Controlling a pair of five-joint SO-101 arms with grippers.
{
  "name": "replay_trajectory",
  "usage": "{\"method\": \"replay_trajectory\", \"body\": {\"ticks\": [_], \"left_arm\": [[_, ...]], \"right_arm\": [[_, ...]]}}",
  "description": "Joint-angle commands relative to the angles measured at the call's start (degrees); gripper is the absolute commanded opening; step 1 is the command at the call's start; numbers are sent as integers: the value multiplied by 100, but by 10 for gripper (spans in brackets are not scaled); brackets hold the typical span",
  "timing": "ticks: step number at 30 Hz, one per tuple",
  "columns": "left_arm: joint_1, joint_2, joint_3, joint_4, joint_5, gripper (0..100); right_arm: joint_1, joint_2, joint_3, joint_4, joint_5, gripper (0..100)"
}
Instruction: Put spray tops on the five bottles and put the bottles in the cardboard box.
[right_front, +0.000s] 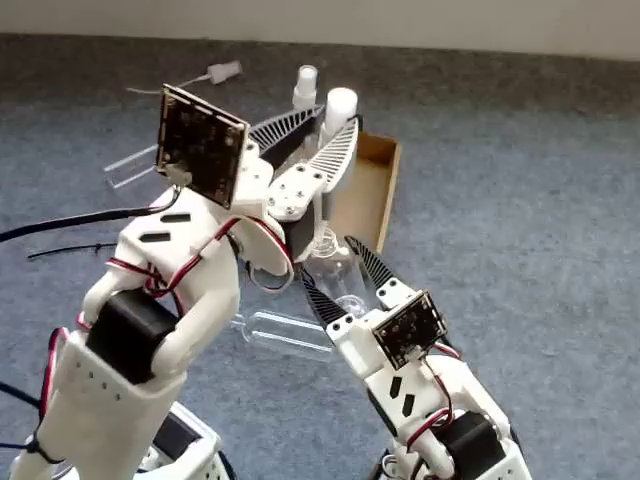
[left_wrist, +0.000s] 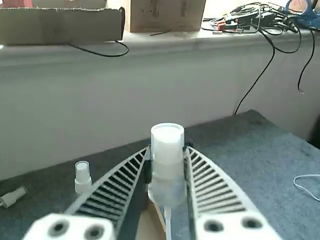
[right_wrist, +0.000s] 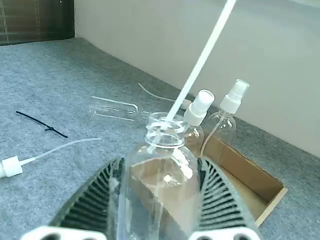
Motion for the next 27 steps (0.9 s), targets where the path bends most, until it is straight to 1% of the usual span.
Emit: {"method": "replay_trajectory", "body": {"ticks": [1,7,10,15,19,24,27], "left_arm": [[31,-110,224,-123,9,45],[31,-163,549,-44,9,45],[48,-400,523,360,9,45],[409,-910,752,1020,-9,45],[435,-1147,1138,1073,-9,49],[479,-1226,1525,1116,-624,50],[470,-1226,1385,1433,-686,50]], "right_arm": [[75,-66,-31,-110,-44,4],[84,-57,-31,-127,-44,4],[198,-57,-31,-145,-53,4],[286,-48,-57,-163,-79,4],[295,-40,-40,-462,-237,4],[295,-40,-40,-470,-237,4],[303,-40,-40,-470,-237,4]]}}
